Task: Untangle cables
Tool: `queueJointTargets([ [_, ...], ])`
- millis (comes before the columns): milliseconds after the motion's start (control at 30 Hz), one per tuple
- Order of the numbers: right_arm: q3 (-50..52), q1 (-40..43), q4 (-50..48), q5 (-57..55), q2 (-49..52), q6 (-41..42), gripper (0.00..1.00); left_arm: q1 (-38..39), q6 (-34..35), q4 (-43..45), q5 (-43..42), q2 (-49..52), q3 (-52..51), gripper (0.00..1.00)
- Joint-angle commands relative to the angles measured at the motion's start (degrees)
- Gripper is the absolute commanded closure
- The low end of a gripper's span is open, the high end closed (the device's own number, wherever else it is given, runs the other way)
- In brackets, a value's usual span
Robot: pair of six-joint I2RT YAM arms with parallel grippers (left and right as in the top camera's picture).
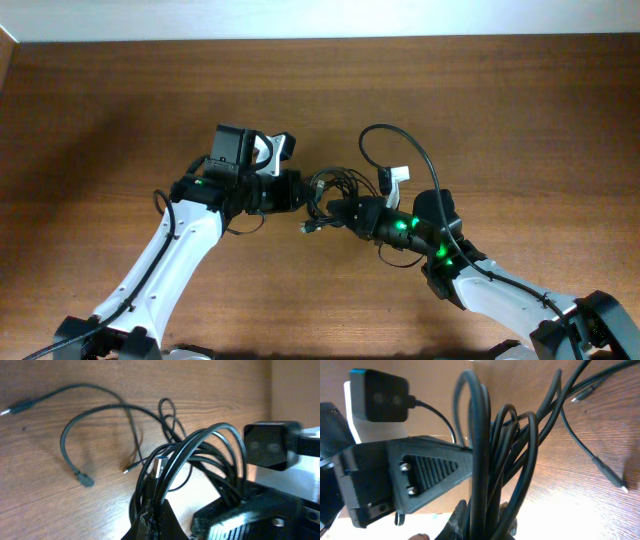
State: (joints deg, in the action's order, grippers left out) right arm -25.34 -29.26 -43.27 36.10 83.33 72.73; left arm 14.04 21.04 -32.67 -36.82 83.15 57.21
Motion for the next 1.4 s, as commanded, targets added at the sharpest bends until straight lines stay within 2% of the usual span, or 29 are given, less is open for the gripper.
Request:
queueJointTargets([
  [0, -1.14, -0.24, -1.38, 4.83, -0.35, -3.06, 0.96, 0.17, 0.61, -0.59, 5.14, 0.52, -0.07, 1.00],
  [100, -1.14, -0.24, -10.23, 9.18, -0.35, -3.52, 0.96, 0.04, 0.66, -2.08, 5.73, 0.52, -0.07, 1.00],
  [167, -1.14, -0.24, -10.58, 12.35, -0.35, -4.44, 0.96, -0.26, 6.69, -2.67, 11.89, 0.52, -0.07, 1.00],
  [333, -1.14, -0.24, -14.93, 15.21, -0.35, -7.02, 0.96, -1.01, 6.97, -1.62, 11.19, 0.52, -0.07, 1.00],
  [367, -1.14, -0.24, -14.51, 16.81, -0.35, -8.61, 0.96, -1.75, 6.95, -0.50, 10.99, 0.52, -0.07, 0.93],
  [400, -1.11, -0.24, -13.22, 18.51, -0.35, -9.22, 0.96, -2.58, 6.23, 0.79, 9.11, 0.52, -0.07, 0.76],
  [433, -1.11, -0.24, -12.37, 19.82, -0.35, -10.43, 0.96, -3.52, 1.90, 2.71, 5.25, 0.52, -0.07, 0.66],
  [467, -1.11, -0.24, -10.73, 21.14, -0.35, -11.50, 0.96, -4.42, -7.10, 4.46, 1.70, 0.52, -0.07, 0.43],
  [500, -1.11, -0.24, -8.87, 21.14, -0.35, -11.80, 0.96, -5.22, -10.91, 4.70, 1.64, 0.52, -0.07, 0.24],
  [600, -1.11, -0.24, 0.04, 21.27, -0.35, -18.82, 0.96, -10.03, -20.44, 5.42, 1.44, 0.52, -0.07, 0.05],
  [633, -1.11, -0.24, 2.36, 21.99, -0.35, -23.65, 0.96, -10.99, -24.55, 5.20, -0.70, 0.52, -0.07, 0.04],
  [667, -1.14, -0.24, 2.38, 24.26, -0.35, -26.18, 0.96, -11.39, -28.70, 5.18, -4.20, 0.52, -0.07, 0.16],
  [700, -1.14, -0.24, 2.38, 26.84, -0.35, -27.89, 0.96, -11.37, -31.26, 4.96, -7.56, 0.52, -0.07, 0.23],
  [733, -1.14, 0.74, 2.40, 32.65, -0.35, -30.99, 0.96, -11.37, -34.71, 3.45, -11.23, 0.52, -0.07, 0.22],
  [800, -1.14, 5.51, 2.40, 38.71, -0.35, -33.09, 0.96, -11.32, -36.15, 0.37, -11.87, 0.52, -0.07, 0.23],
  [867, -1.14, 9.18, 2.49, 39.47, -0.35, -33.33, 0.96, -11.32, -36.22, -0.17, -16.09, 0.52, -0.07, 0.19],
  [900, -1.14, 10.43, 2.78, 39.80, -0.35, -33.29, 0.96, -11.32, -38.49, -1.05, -19.98, 0.52, -0.07, 0.18],
  [933, -1.14, 10.56, 4.15, 39.85, -0.33, -32.85, 0.96, -11.19, -41.88, -3.23, -23.08, 0.52, -0.07, 0.19],
  [967, -1.14, 10.51, 6.14, 39.95, -0.35, -32.87, 0.96, -10.36, -43.74, -4.35, -23.89, 0.52, -0.07, 0.25],
  [1067, -1.14, 10.47, 7.93, 42.95, -0.35, -32.89, 0.96, -6.43, -43.69, -3.10, -23.85, 0.52, -0.07, 0.32],
  [1200, -1.14, 10.47, 7.93, 49.96, -0.35, -32.89, 0.96, -1.90, -43.89, -1.86, -23.41, 0.52, -0.07, 0.34],
  [1367, -1.14, 10.47, 7.91, 50.93, -0.35, -32.89, 0.96, 1.64, -43.91, -1.44, -21.86, 0.52, -0.07, 0.40],
])
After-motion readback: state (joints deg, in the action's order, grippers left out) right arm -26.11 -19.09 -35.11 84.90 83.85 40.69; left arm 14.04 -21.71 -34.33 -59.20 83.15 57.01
